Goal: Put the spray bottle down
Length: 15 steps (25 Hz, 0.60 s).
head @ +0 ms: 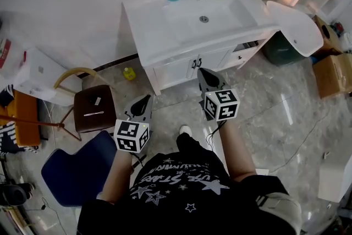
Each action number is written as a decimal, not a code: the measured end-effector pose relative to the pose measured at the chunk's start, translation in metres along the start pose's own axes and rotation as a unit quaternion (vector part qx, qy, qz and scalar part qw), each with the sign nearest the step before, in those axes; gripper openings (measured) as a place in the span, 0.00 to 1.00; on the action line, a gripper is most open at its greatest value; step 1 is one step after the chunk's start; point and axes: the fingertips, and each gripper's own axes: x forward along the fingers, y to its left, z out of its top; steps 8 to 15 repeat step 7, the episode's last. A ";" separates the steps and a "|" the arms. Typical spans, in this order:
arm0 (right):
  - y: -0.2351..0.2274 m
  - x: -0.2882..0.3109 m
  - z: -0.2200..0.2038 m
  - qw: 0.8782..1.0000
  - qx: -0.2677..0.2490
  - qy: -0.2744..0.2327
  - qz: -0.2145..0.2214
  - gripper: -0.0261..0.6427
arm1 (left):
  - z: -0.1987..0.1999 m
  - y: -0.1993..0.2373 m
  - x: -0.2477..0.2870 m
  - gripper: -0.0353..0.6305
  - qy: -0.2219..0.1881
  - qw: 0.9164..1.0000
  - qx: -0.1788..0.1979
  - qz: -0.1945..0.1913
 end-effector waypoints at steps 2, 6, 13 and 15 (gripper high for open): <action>0.016 -0.014 -0.005 1.000 0.000 -0.001 -0.002 0.06 | -0.006 -0.003 -0.019 0.08 -0.002 1.000 0.002 -0.003; 0.048 -0.041 -0.015 1.000 -0.003 0.000 -0.003 0.06 | -0.020 -0.011 -0.053 0.08 -0.003 1.000 0.004 -0.010; 0.055 -0.047 -0.018 1.000 -0.004 0.000 -0.004 0.06 | -0.024 -0.012 -0.061 0.08 -0.004 1.000 0.004 -0.011; 0.055 -0.047 -0.018 1.000 -0.004 0.000 -0.004 0.06 | -0.024 -0.012 -0.061 0.08 -0.004 1.000 0.004 -0.011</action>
